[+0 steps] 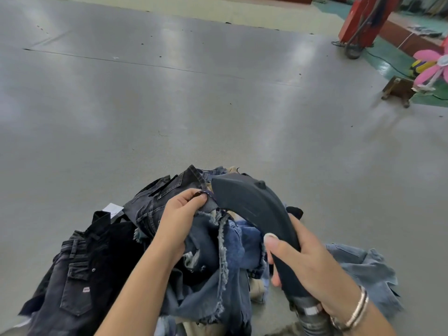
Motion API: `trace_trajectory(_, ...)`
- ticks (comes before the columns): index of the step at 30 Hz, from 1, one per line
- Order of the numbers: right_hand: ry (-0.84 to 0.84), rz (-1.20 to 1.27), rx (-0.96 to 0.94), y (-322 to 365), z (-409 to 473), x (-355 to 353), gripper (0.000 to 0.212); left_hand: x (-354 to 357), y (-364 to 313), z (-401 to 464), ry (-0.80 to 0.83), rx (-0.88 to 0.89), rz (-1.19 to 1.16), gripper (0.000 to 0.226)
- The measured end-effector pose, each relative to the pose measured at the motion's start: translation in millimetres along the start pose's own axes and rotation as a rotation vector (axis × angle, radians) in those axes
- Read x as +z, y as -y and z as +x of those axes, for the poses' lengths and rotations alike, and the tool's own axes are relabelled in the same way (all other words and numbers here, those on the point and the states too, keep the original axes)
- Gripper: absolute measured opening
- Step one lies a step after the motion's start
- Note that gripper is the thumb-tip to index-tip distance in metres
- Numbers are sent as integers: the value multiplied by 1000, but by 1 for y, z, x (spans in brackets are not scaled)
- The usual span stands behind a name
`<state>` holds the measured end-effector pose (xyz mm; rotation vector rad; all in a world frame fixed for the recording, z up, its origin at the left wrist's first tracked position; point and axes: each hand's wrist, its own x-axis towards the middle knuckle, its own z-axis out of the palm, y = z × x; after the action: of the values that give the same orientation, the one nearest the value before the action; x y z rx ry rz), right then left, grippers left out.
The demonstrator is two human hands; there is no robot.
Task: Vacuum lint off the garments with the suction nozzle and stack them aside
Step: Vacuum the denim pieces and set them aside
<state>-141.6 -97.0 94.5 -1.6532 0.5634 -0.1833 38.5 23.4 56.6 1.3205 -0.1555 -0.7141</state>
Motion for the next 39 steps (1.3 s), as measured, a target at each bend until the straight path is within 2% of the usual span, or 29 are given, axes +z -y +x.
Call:
trace_trajectory(4,25,-61,6,2,-1,4,15,-2,4,0,54,84,85,20)
trace_trajectory(7,-26,-86,-44,6,6,10,13,4,9,-1,115,86,122,20)
trace_trajectory(10,-100,-80,-82,9,6,6,15,5,8,0,81,68,100,23)
trace_trajectory(14,-37,-200,-56,5,-5,3,13,0,8,4,27,140,191,17)
trace_trajectory(17,-34,-267,-69,4,-3,9,12,0,11,2,125,147,216,22)
trace_trajectory(20,-114,-205,-88,12,5,12,12,4,12,-3,238,91,84,30)
trace_trajectory(23,-156,-117,-105,16,3,7,11,5,11,-2,176,83,65,36)
trace_trajectory(25,-110,-133,-84,14,-3,4,15,4,10,1,142,47,-3,37)
trace_trajectory(29,-30,-229,-27,8,-6,9,15,4,10,1,207,73,58,45)
trace_trajectory(32,-132,-184,-25,12,6,8,13,8,13,-4,249,74,120,53)
trace_trajectory(35,-202,-101,-32,18,8,0,12,9,13,-3,215,71,137,52)
trace_trajectory(39,-61,-206,14,11,-7,1,17,8,10,-1,173,123,194,50)
